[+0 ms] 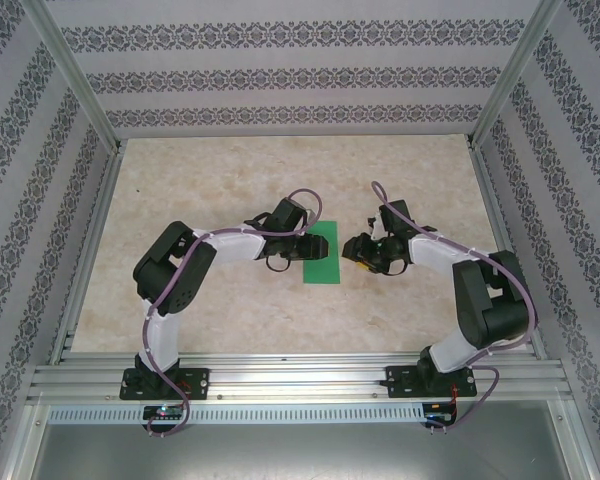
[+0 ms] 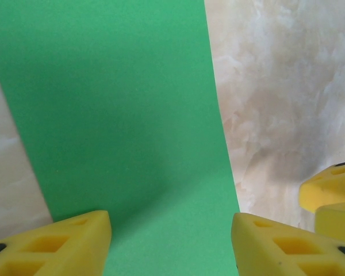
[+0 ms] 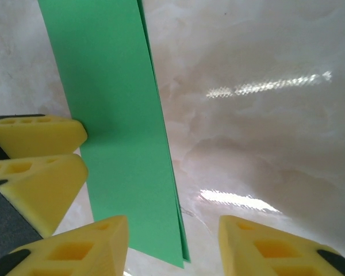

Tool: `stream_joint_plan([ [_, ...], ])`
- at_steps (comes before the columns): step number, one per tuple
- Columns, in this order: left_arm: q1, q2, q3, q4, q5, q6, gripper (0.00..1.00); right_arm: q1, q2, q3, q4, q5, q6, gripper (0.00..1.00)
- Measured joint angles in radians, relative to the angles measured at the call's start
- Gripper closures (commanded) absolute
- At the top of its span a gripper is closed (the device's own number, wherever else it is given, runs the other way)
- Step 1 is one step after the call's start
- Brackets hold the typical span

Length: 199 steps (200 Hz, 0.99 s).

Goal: Fold a paper plane with a square sheet of paper (fold left side to right side)
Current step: Fold the triangle a second time at the center of the table.

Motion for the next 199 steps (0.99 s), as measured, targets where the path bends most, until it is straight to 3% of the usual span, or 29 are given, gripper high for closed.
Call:
stream_joint_plan([
  [199,0.0,-0.014,-0.029,0.026,-0.007,-0.001,0.41,0.097,0.052,-0.011,0.019,-0.041,0.097,0.67],
])
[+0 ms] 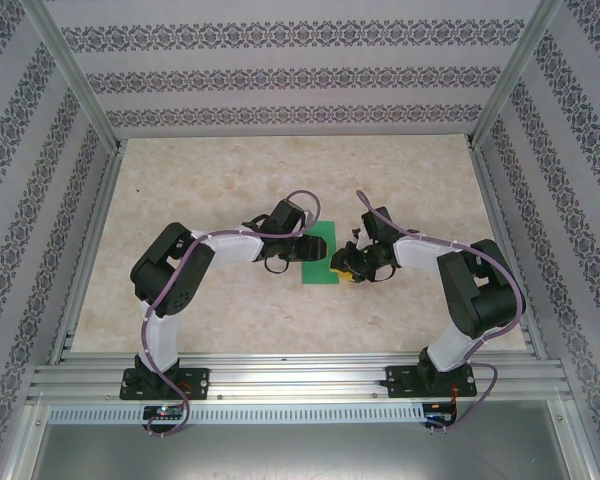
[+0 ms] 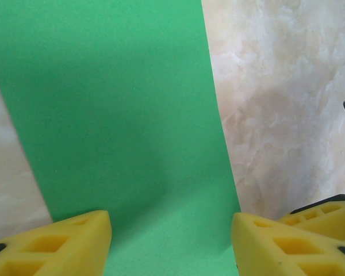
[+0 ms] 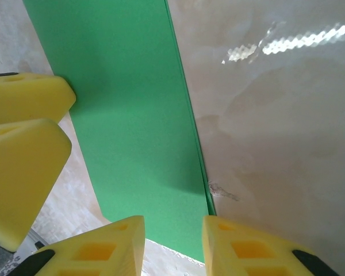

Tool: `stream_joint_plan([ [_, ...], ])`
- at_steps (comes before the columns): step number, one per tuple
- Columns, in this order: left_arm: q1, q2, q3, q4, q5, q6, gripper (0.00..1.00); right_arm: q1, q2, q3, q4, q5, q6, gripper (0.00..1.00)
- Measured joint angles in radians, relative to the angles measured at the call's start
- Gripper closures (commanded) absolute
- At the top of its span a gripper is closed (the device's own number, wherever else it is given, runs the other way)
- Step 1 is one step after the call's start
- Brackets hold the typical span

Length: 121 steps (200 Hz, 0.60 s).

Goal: Fold a paper plane with a square sheet of paper (fold left side to right side)
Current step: Fold the triangle a second time at the center of the table.

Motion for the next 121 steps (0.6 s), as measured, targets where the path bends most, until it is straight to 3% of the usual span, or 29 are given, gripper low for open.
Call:
stream_joint_plan([
  [121,0.0,0.0,0.0,0.0,0.0,0.0,0.41,0.002,0.003,-0.005,-0.029,0.005,-0.004,0.66],
])
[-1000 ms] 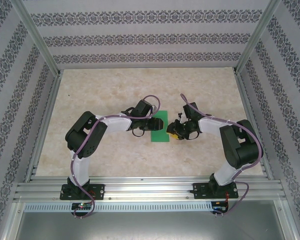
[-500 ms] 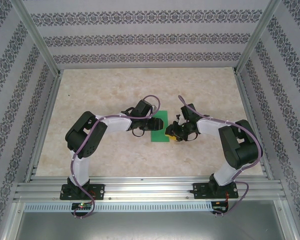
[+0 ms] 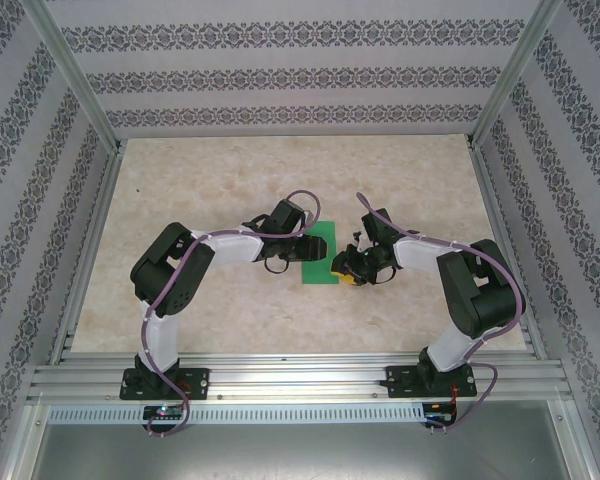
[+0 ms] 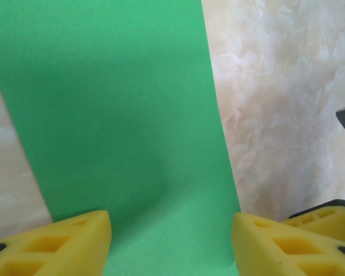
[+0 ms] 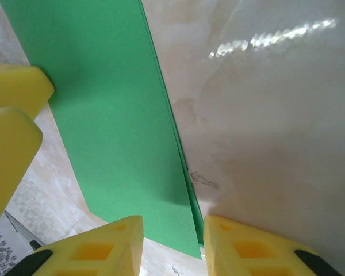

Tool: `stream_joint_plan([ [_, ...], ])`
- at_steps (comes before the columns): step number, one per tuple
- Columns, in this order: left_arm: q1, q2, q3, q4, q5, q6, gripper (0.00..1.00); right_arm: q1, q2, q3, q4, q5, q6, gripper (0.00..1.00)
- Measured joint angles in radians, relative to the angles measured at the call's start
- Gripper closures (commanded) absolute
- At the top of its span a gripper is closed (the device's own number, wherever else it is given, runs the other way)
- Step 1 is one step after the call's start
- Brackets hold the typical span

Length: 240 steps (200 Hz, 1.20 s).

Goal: Fold a paper plane with a square sheet of paper (fold left side to right side)
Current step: Fold the triangle a second time at the center of the table.

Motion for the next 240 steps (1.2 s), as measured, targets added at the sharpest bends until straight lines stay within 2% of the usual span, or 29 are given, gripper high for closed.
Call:
stream_joint_plan([
  [164,0.0,0.0,0.0,0.0,0.0,0.0,0.4,0.016,0.003,0.002,0.04,-0.024,0.003,0.67],
  [240,0.0,0.0,0.0,0.0,0.0,0.0,0.4,0.001,0.004,0.005,0.075,-0.04,0.005,0.64],
])
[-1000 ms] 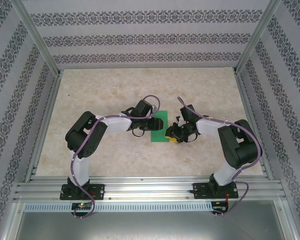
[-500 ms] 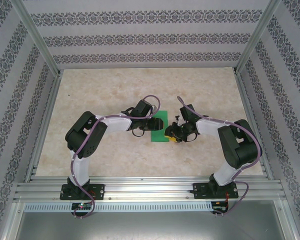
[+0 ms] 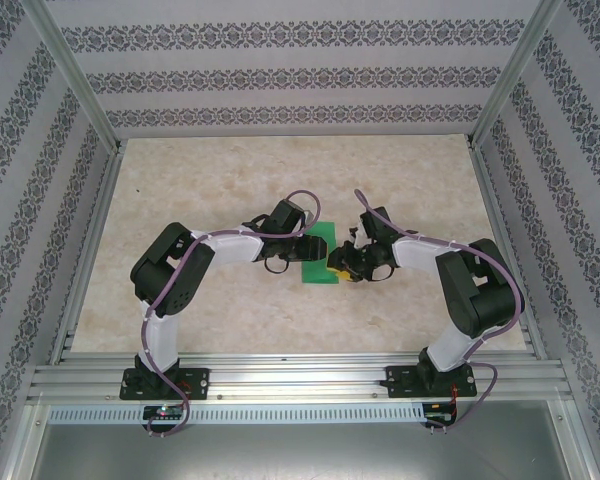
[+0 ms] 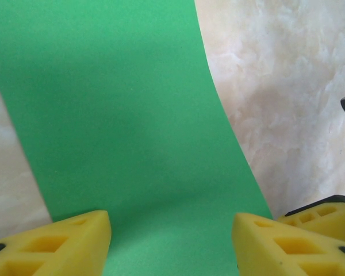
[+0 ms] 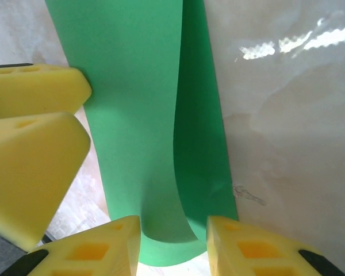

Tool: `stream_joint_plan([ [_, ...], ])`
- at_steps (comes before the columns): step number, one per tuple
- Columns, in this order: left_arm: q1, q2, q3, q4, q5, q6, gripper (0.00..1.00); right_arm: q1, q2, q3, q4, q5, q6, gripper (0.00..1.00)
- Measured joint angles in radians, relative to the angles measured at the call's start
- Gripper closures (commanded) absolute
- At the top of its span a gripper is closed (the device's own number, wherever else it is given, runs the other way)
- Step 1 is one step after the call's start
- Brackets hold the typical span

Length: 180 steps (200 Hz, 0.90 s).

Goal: Fold a paper plane with a square sheet of paper (fold left side to right side)
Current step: Fold the triangle a second time at the center of the table.

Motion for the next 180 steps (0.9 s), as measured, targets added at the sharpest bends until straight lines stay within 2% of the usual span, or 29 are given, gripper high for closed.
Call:
stream_joint_plan([
  [105,0.0,-0.002,0.0,0.0,0.0,0.0,0.4,-0.05,0.084,0.051,0.042,-0.052,0.003,0.65],
  [180,0.0,-0.02,-0.027,0.011,0.0,0.001,0.4,-0.078,0.173,0.156,0.04,-0.077,0.003,0.68],
])
